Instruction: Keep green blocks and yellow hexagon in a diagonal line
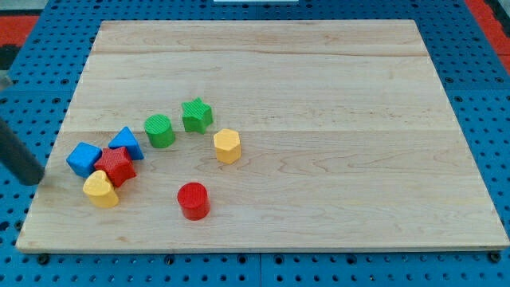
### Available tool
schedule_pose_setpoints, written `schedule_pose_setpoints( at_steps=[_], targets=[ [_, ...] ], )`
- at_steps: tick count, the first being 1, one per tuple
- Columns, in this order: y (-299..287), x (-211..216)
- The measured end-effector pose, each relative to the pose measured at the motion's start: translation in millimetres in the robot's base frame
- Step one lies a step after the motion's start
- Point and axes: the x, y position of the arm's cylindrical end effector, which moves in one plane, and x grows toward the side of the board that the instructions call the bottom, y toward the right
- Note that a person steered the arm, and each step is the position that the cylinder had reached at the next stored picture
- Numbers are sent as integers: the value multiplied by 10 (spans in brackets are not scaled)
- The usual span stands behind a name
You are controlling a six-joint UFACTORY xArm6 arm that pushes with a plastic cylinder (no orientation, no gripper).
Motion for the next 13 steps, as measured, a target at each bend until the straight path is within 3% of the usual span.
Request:
schedule_pose_setpoints(
  at_steps=[1,3,4,6,7,8,12,13],
  targets=[
    [392,-269],
    [2082,-769],
    [2701,-822],
    [2359,-1014],
    [1534,-1084],
    [1776,-1614],
    [4075,-1289],
    [3888,-1320]
  ],
)
